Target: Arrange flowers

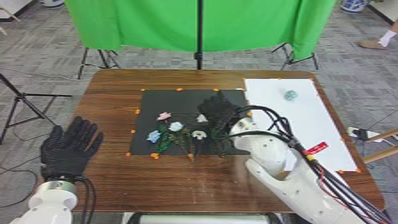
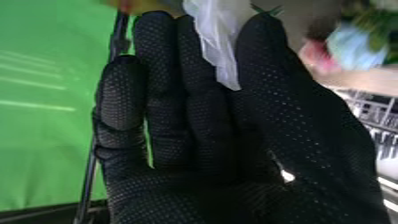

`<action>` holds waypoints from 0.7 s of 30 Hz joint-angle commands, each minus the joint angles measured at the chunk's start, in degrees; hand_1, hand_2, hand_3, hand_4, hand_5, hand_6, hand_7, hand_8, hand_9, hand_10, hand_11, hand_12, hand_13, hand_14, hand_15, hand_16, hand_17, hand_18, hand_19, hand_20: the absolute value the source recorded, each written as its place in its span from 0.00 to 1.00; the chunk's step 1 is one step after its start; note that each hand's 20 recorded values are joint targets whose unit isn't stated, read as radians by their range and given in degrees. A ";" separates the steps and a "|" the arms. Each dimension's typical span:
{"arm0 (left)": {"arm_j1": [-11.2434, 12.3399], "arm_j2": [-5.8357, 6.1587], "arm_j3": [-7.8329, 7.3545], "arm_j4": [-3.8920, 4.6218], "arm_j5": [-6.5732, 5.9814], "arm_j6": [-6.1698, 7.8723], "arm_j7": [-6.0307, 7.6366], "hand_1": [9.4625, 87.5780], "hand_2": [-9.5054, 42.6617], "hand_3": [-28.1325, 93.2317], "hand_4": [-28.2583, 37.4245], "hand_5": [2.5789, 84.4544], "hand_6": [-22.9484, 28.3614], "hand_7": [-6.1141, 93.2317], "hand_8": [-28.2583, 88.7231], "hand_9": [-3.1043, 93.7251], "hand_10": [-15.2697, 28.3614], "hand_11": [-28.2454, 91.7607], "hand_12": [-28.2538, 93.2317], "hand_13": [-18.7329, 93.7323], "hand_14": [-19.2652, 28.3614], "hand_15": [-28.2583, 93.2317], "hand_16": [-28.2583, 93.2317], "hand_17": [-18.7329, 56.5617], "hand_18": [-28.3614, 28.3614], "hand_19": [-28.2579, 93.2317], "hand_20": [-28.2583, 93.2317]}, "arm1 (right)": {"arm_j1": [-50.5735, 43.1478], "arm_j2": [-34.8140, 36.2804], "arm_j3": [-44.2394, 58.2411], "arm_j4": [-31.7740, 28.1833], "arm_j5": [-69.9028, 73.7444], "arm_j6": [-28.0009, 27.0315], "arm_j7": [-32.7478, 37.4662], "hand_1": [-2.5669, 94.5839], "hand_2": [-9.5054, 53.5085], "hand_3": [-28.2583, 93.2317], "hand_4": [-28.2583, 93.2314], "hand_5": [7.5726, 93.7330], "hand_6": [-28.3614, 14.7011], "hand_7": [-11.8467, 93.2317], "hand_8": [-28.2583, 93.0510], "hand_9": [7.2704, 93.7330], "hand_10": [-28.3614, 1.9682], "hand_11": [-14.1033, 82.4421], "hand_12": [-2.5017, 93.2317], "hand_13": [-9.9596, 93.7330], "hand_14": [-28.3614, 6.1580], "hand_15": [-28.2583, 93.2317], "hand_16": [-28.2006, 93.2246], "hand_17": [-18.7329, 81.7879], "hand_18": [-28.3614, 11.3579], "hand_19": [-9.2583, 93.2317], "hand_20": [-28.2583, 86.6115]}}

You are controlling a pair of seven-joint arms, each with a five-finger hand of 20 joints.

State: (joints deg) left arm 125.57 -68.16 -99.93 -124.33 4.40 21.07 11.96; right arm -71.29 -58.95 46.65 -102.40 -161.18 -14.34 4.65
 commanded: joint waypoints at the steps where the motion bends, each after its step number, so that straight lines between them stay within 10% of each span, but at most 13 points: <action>1: 0.81 -0.45 -0.11 0.73 -0.19 -0.13 -0.84 0.25 0.54 0.83 0.00 0.58 0.62 0.26 0.15 0.47 0.69 0.45 0.33 0.45 0.73 0.62 0.18 0.19 0.75 0.53 0.38 | 1.38 -0.68 -0.94 3.27 -1.21 -1.14 0.68 0.68 0.00 0.77 0.00 0.78 0.63 0.40 0.29 0.86 0.59 0.21 0.41 0.74 0.60 0.47 0.55 0.49 0.17 0.87 0.56; 21: 0.54 -0.60 0.31 0.79 -1.48 0.95 -0.33 0.25 0.54 0.83 0.00 0.57 0.62 0.26 0.15 0.47 0.69 0.46 0.33 0.45 0.72 0.63 0.18 0.19 0.75 0.53 0.38 | -2.07 -1.76 2.78 -0.73 2.26 -9.15 1.78 0.55 0.00 0.87 0.00 0.55 0.55 0.24 0.15 0.67 0.41 0.32 0.20 0.66 0.42 0.56 0.39 0.46 0.13 0.86 0.54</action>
State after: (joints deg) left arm 125.72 -68.21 -100.11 -124.14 3.74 21.16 11.82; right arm -71.81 -60.06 47.44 -100.42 -159.70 -19.99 6.99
